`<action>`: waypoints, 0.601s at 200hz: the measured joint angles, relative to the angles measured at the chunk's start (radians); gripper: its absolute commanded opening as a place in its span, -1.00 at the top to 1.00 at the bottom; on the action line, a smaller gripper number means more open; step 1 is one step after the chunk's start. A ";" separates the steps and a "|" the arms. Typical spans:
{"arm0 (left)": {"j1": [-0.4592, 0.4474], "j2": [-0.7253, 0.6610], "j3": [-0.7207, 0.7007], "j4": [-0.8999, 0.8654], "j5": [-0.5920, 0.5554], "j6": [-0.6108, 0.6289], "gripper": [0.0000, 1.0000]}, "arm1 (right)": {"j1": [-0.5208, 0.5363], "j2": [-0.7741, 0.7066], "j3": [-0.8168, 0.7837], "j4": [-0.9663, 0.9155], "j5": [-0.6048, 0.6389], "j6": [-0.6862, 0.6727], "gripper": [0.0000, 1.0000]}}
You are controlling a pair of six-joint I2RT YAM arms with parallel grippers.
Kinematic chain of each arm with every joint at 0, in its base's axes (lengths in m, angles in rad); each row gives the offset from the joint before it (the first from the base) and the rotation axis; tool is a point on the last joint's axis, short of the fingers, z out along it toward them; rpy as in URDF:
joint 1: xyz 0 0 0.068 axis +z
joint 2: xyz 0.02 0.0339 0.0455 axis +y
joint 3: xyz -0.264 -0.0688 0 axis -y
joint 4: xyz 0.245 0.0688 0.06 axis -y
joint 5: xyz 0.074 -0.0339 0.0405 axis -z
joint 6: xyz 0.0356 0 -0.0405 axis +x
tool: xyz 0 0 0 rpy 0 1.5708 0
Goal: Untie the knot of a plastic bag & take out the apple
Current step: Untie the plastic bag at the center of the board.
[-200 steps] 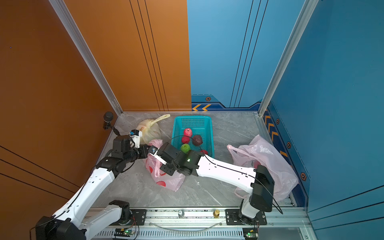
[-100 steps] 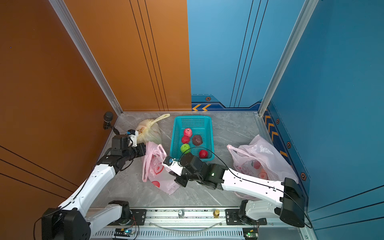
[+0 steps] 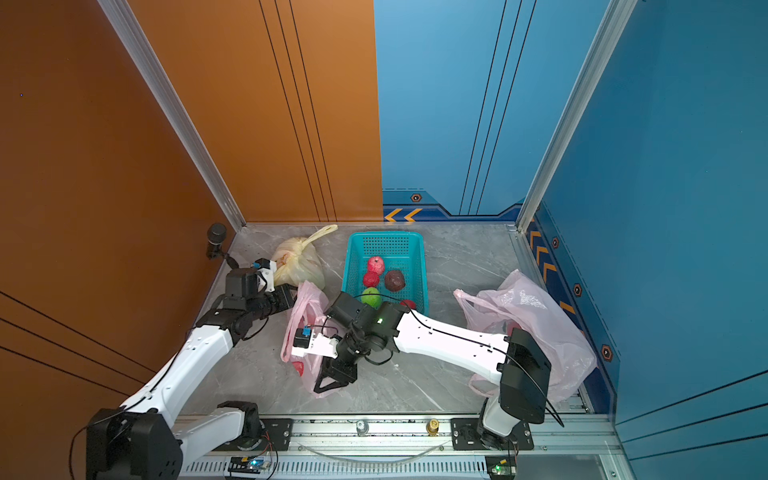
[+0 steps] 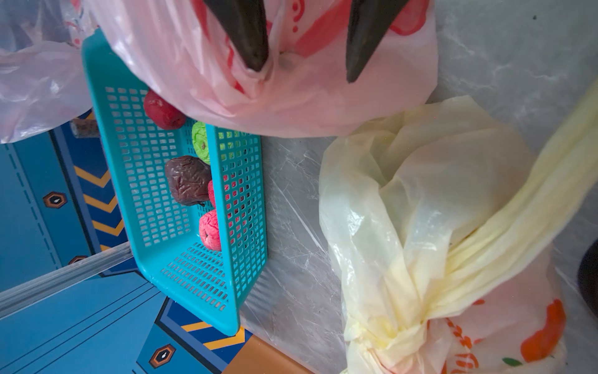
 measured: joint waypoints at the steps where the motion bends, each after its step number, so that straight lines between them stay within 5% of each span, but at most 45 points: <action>1: 0.000 0.000 0.000 0.000 0.000 0.000 0.08 | -0.003 -0.001 0.000 -0.005 -0.004 -0.001 -0.04; 65: 0.006 -0.084 0.000 -0.027 0.010 -0.021 -0.07 | -0.240 -0.320 -0.116 0.140 -0.084 0.130 -0.32; 120: 0.006 -0.246 0.014 -0.128 -0.045 -0.022 -0.17 | -0.389 -0.405 -0.178 0.283 0.243 0.345 -0.23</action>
